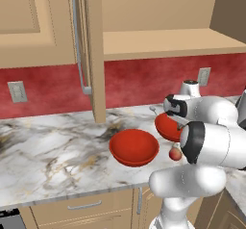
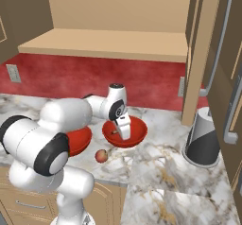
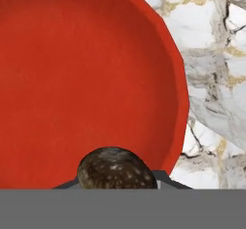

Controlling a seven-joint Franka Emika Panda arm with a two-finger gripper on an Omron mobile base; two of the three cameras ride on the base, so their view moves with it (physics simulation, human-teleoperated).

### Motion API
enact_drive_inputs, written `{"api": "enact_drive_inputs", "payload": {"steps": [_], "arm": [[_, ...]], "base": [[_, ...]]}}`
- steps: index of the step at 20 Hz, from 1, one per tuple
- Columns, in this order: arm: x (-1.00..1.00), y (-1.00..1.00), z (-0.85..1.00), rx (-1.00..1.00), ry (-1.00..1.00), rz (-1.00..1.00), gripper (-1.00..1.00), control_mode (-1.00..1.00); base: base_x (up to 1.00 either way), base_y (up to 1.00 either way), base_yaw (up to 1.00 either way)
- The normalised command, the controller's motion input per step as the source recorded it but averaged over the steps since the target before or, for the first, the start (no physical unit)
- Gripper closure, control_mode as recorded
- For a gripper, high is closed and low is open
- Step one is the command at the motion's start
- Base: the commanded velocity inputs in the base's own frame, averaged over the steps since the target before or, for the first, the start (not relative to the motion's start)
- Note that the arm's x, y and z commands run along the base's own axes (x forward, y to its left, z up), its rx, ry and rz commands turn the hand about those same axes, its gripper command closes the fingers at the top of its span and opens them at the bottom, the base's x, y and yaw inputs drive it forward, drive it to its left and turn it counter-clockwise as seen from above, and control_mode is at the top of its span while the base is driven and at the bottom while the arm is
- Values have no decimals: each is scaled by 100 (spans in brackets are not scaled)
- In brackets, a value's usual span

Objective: Pick both bowls and place them on the counter. Then place the mushroom in one bowl and place the peach in the other bowl.

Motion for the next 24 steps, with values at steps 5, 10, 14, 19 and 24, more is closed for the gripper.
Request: {"api": "enact_drive_inputs", "payload": {"steps": [5, 10, 14, 19, 24], "arm": [[5, -2, -13, 0, 1, 0, 100, -100], [1, 0, -28, 0, 0, 0, -100, -100], [7, 0, -12, 0, -1, 0, -100, -100], [2, 0, 2, 0, -6, 2, -100, -100], [-27, 1, 53, 0, -14, 0, -100, -100]], "base": [[0, 0, 0], [0, 0, 0], [0, 0, 0], [0, 0, 0], [0, 0, 0]]}}
